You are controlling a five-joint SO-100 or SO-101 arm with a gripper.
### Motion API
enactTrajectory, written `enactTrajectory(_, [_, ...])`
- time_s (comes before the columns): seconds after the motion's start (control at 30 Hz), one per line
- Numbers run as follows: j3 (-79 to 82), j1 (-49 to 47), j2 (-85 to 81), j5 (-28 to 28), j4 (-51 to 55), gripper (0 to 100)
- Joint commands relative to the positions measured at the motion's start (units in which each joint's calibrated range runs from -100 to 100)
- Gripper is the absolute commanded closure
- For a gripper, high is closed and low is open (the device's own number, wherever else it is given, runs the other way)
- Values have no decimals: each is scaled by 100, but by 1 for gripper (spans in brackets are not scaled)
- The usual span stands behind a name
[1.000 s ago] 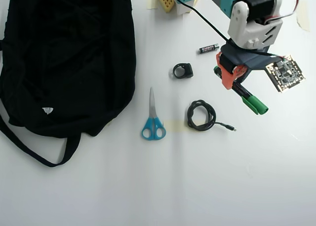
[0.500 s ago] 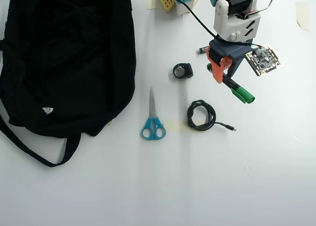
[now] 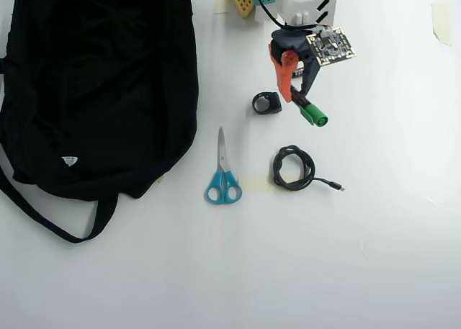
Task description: Put the green marker into the black bag
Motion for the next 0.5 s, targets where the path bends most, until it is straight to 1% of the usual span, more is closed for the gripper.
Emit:
enactTrajectory(0.0, [134, 355, -700, -5, -170, 98])
enactTrajectory(0.3, [125, 1103, -1264, 53, -196, 98])
enactTrajectory(0.47, [152, 1357, -1463, 58, -196, 98])
